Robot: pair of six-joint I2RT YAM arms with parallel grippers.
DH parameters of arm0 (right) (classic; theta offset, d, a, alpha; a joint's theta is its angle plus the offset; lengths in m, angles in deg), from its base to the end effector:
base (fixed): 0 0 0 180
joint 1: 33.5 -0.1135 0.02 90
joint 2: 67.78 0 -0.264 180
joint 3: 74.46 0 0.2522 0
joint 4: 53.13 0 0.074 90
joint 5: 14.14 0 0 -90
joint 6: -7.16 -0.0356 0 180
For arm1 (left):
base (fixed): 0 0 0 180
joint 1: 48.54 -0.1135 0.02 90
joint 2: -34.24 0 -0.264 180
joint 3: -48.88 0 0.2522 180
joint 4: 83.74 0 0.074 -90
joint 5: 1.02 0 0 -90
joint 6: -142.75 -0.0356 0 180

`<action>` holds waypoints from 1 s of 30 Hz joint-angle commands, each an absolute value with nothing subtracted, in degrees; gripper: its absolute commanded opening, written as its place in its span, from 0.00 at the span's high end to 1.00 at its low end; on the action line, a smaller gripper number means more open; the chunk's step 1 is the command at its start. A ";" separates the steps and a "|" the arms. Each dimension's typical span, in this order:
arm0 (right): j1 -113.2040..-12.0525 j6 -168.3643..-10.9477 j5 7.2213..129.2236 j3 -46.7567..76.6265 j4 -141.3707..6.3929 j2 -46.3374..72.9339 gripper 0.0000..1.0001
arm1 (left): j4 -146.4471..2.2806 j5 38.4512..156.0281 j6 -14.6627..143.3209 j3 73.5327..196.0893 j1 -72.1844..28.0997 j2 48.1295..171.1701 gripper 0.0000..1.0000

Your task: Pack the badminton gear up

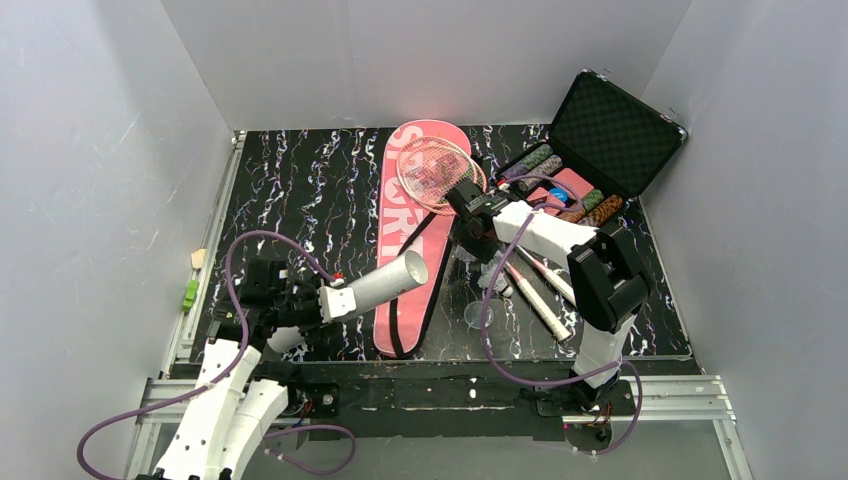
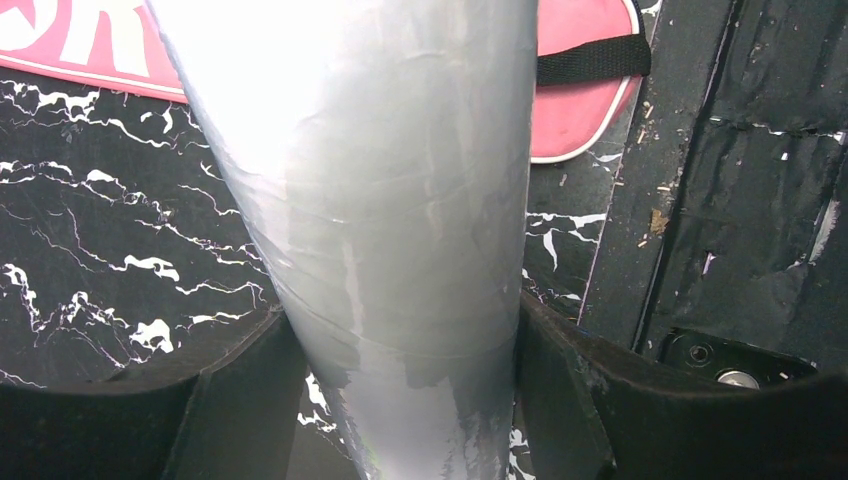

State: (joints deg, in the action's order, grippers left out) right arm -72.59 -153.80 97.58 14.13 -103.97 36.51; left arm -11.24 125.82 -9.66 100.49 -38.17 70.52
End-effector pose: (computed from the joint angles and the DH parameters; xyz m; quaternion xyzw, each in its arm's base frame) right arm 0.2959 0.2234 0.2029 0.3008 0.9141 0.0579 0.2656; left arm 0.1004 -0.0401 0.2503 0.6118 0.6796 -0.1548 0.3739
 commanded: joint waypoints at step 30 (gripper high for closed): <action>-73.84 -157.44 105.36 20.29 -105.41 39.04 0.45 | -9.69 125.77 -12.18 100.58 -37.96 69.60 0.38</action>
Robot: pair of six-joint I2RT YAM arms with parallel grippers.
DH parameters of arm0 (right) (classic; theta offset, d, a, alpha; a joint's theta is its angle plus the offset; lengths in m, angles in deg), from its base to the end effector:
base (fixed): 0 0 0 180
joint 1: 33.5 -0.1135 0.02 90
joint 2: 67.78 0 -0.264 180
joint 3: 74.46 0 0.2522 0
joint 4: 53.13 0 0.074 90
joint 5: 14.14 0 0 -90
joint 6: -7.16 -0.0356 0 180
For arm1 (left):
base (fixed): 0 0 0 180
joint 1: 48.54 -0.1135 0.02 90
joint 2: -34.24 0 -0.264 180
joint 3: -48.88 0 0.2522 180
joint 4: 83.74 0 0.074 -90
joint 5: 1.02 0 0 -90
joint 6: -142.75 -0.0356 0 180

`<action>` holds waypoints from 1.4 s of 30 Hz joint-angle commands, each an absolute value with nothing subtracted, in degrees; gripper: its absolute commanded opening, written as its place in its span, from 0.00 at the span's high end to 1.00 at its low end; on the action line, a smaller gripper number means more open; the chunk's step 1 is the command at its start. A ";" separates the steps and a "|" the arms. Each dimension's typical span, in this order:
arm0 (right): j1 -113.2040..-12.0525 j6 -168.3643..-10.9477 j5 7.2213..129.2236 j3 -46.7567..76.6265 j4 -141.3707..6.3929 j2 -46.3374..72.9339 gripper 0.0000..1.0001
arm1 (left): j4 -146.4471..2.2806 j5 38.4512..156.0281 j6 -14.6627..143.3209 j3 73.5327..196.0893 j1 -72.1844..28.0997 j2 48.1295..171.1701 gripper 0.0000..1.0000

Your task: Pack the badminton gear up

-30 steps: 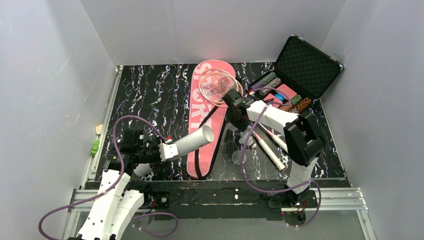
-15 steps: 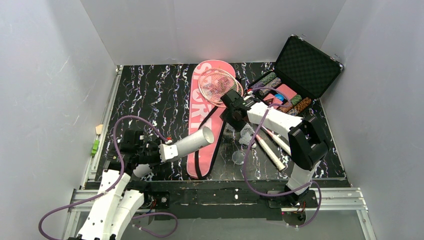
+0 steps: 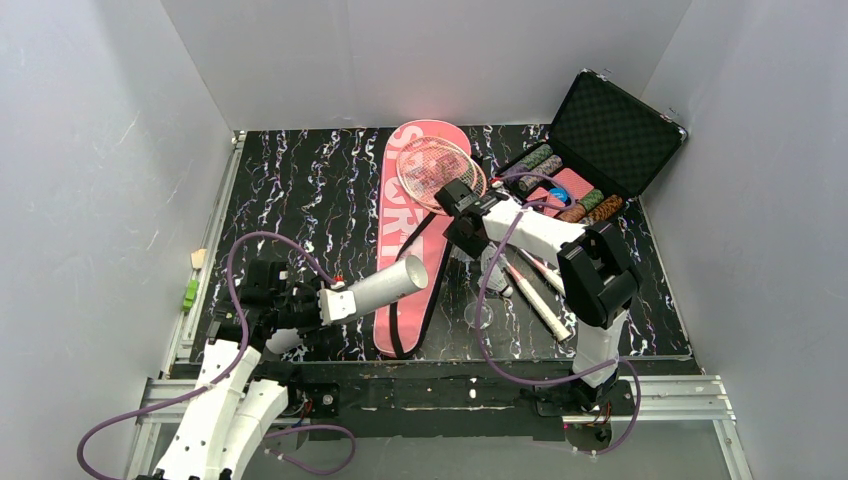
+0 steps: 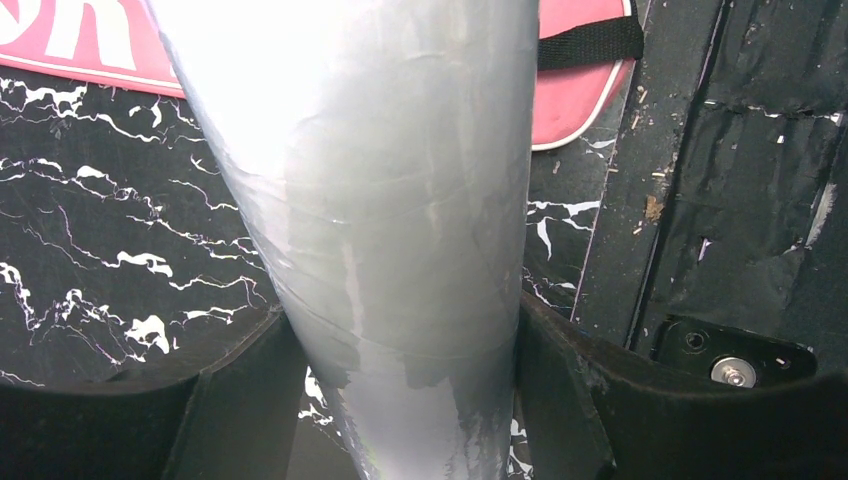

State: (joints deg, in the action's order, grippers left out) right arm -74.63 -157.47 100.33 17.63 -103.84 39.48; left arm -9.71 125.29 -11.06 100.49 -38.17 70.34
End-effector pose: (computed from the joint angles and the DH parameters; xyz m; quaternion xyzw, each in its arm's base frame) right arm 0.2999 0.2423 0.2025 0.3178 0.9024 0.0627 0.2841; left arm 0.0978 -0.0393 0.2489 0.6190 0.6786 -0.1520 0.3651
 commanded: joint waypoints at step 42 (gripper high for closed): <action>-74.08 -110.19 45.40 16.65 -108.85 -6.07 0.99 | -12.76 127.03 -12.60 100.37 -37.91 70.37 0.39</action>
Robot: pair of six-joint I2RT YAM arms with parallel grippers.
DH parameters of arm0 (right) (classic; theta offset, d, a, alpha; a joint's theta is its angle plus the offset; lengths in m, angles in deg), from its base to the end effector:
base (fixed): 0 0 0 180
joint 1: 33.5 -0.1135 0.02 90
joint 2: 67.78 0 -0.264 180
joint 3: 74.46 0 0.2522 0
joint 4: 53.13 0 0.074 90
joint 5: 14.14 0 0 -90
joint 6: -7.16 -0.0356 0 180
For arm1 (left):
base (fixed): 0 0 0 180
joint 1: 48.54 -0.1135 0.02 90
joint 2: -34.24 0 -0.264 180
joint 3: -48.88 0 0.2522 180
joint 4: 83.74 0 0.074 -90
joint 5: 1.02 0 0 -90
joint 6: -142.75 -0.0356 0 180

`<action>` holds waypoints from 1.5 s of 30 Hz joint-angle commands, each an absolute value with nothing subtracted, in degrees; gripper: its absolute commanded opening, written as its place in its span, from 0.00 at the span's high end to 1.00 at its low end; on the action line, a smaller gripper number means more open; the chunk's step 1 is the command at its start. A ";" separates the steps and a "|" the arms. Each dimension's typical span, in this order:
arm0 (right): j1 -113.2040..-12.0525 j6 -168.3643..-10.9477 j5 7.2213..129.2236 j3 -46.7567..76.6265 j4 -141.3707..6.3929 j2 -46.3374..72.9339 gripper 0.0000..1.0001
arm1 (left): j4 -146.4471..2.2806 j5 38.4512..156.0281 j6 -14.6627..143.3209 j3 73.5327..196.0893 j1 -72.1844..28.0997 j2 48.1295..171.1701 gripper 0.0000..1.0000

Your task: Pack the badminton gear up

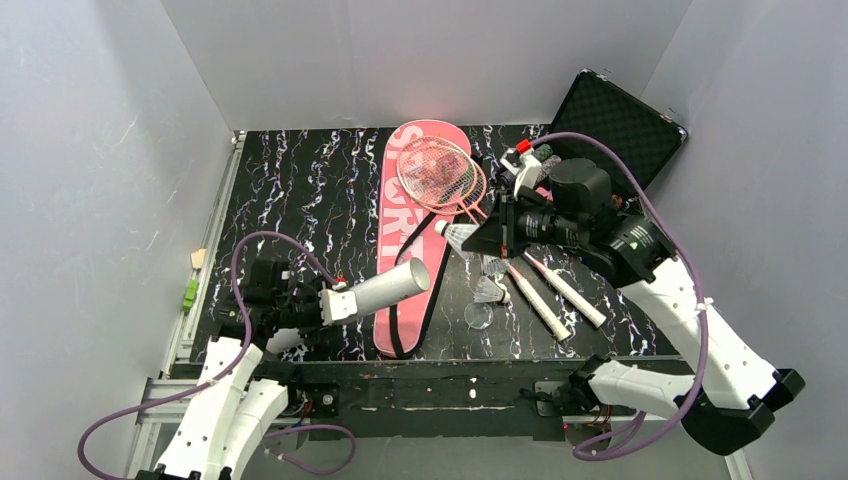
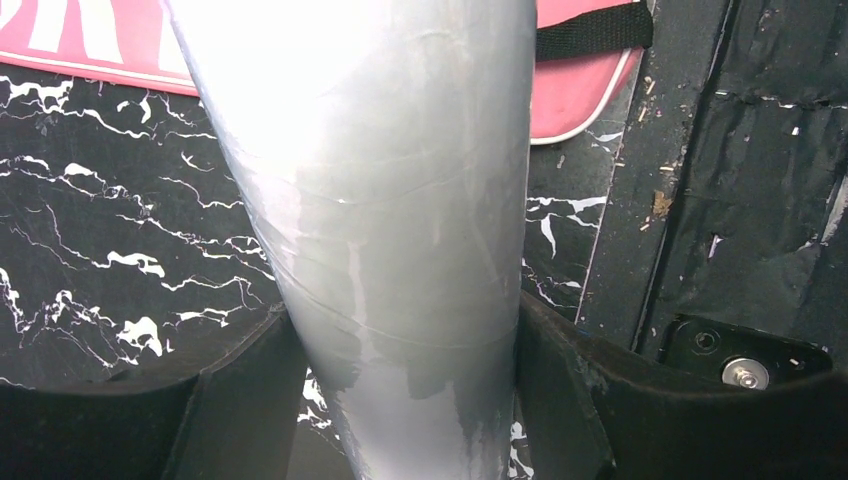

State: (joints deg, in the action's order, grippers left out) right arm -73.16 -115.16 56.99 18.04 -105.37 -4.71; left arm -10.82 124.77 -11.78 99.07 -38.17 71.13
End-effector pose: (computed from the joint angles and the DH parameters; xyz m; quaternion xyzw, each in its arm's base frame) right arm 0.1615 0.1489 0.4310 -0.1431 0.8142 0.4312 0.3614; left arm 0.1008 -0.0396 0.2412 0.6224 0.6801 -0.1505 0.3570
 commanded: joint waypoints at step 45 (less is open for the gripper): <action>-87.63 -106.17 49.27 25.92 -111.90 2.70 0.45 | -8.60 131.40 -19.58 101.06 -37.93 68.17 0.32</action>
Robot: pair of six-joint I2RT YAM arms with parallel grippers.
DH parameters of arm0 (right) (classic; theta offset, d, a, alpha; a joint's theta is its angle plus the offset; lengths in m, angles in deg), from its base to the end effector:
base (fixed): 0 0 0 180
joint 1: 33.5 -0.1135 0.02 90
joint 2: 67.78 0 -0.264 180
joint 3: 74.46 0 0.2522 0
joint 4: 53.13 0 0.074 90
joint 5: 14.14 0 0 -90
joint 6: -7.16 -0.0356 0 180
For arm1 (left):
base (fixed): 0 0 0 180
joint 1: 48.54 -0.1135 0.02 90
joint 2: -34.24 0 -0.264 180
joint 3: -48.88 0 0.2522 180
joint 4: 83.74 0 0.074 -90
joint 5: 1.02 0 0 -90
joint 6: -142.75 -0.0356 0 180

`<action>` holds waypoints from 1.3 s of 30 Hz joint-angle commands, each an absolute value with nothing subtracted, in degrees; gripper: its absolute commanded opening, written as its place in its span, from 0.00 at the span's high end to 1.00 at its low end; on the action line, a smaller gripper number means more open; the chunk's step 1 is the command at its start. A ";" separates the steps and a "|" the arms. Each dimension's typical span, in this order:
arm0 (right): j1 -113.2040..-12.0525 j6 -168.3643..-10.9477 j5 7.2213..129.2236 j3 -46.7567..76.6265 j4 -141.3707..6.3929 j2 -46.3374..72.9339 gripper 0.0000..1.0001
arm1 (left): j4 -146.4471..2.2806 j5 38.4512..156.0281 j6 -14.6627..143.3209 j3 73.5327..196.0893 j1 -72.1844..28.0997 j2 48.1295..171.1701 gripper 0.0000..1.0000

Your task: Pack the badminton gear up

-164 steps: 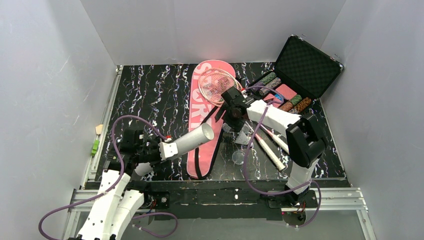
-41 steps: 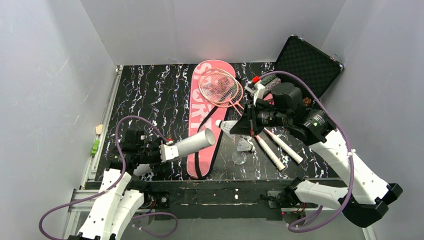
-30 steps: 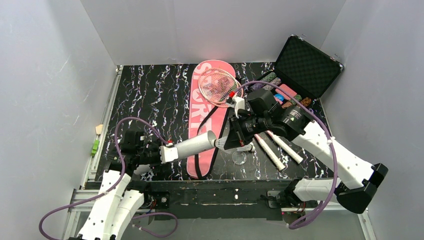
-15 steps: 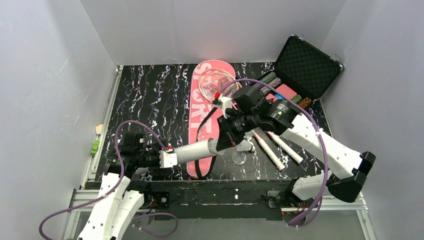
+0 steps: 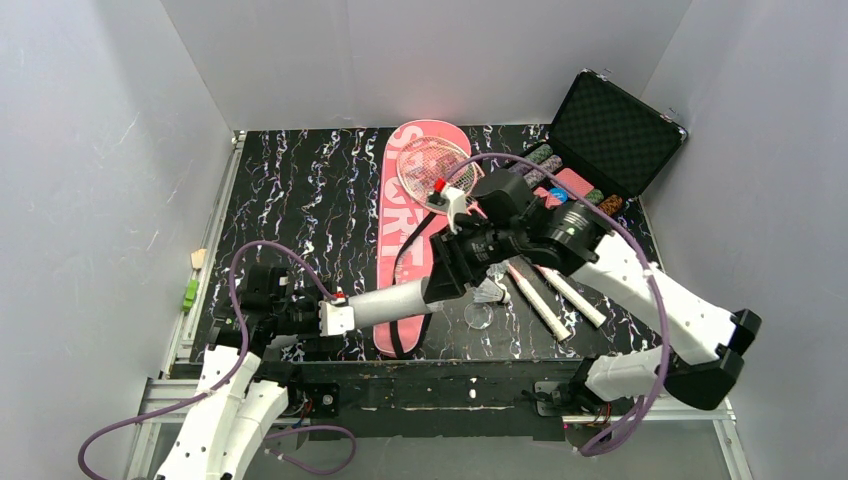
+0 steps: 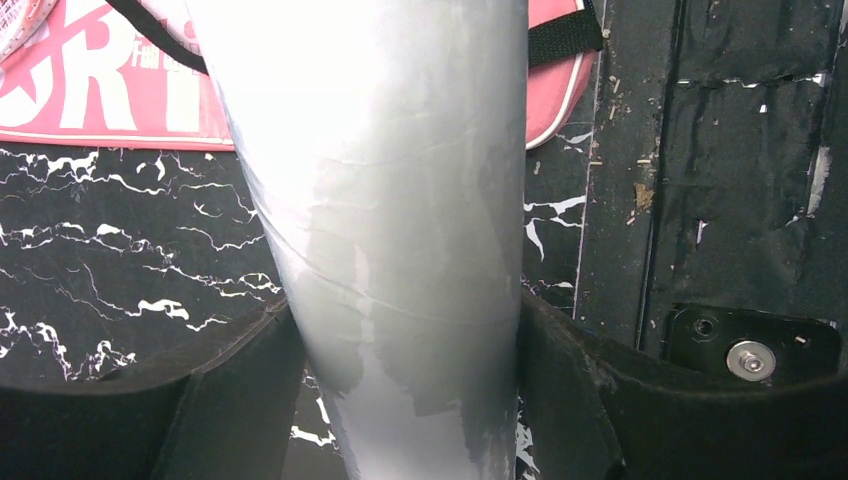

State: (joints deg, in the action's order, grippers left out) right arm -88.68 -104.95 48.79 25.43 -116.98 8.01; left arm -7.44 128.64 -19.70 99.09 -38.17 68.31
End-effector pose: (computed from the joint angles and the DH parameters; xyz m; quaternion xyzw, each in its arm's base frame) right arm 0.1390 0.2282 0.4048 -0.3458 0.8156 0.4233 0.1901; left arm 0.0884 -0.0393 0.2435 0.6667 0.6240 -0.1560 0.3765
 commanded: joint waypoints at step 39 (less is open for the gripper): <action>-71.56 -129.34 55.77 -4.94 -85.03 -11.85 0.37 | -18.12 140.68 -2.11 105.57 -37.94 71.43 0.43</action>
State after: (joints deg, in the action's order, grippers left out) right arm -71.74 -127.77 58.76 -5.37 -90.73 -12.19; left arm -16.03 137.73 -2.78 102.48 -38.17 71.63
